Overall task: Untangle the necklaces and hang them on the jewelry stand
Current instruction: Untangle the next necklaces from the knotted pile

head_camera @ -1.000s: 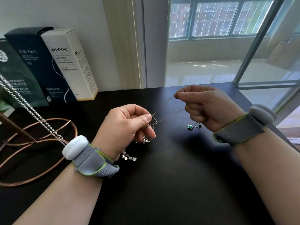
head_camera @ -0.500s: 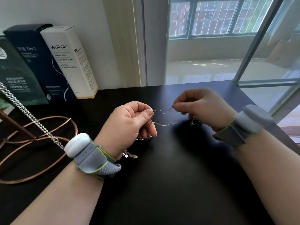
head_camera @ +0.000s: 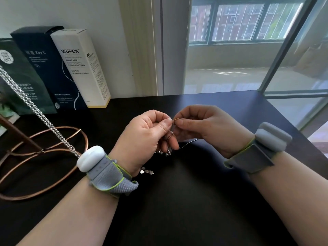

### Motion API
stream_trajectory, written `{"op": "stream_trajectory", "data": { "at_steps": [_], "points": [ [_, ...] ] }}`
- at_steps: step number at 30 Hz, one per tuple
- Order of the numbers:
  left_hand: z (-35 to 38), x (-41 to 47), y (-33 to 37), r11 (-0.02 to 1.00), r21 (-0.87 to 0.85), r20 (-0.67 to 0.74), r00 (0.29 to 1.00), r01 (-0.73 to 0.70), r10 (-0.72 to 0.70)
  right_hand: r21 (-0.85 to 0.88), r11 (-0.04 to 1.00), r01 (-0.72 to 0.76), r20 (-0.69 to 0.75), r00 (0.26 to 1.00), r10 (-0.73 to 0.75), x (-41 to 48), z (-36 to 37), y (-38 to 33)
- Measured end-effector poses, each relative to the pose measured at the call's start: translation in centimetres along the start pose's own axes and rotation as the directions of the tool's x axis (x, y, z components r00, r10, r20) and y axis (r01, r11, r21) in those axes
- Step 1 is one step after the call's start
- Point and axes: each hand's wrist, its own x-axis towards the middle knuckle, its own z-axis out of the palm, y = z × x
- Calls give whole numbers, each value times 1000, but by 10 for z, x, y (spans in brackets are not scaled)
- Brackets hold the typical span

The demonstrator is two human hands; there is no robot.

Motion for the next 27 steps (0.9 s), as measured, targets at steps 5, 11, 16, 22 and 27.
{"op": "stream_trajectory", "data": {
  "at_steps": [5, 11, 16, 22, 27],
  "points": [
    [0, -1, 2, 999, -33, -6, 1000, 26, -26, 66, 997, -46, 33, 998, 44, -2, 2, -2],
    [0, 0, 0, 998, 48, -8, 999, 38, -38, -18, 1000, 13, -25, 1000, -13, -1, -3, -2],
    [-1, -2, 0, 996, 81, 3, 1000, 28, -28, -37, 999, 32, -37, 999, -34, 0, -7, -3],
    [-3, -2, -2, 993, 115, -41, 999, 1, 4, 32, 998, 45, -90, 995, -42, 0, -10, -4],
    [-2, -3, 1, 993, 115, -21, 1000, -13, 15, 104, 994, 29, -111, 994, -18, 0, -13, -5]
  ]
}}
